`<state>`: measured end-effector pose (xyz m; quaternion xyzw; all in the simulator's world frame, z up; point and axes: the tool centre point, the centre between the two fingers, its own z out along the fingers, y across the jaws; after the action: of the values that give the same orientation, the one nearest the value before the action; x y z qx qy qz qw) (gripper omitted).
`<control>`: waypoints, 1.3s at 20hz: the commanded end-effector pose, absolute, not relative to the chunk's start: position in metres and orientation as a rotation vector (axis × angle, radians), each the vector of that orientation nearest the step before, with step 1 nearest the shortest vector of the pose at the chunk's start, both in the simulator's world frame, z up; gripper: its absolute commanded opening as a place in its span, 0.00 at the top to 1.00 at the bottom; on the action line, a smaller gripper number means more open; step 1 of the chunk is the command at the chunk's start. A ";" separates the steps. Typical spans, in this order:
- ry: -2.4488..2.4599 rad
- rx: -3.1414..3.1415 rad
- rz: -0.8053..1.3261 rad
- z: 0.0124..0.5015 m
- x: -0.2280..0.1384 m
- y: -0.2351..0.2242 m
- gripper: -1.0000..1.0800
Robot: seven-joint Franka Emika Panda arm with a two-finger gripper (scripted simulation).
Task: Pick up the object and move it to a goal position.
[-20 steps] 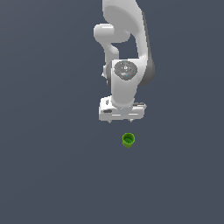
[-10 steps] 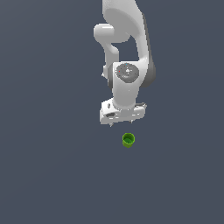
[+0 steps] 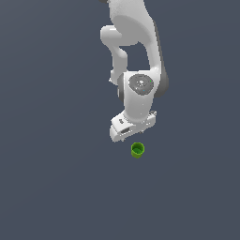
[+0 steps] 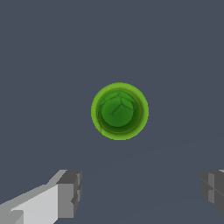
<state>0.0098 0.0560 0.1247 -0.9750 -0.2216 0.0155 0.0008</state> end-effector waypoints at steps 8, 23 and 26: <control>-1.130 -2.931 0.034 0.112 0.024 0.068 0.04; -1.660 -2.667 0.007 0.096 0.042 0.083 0.04; -1.711 -2.635 0.003 0.094 0.044 0.085 0.04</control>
<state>0.0426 0.0838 0.0949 -0.8444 -0.5357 0.0017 0.0001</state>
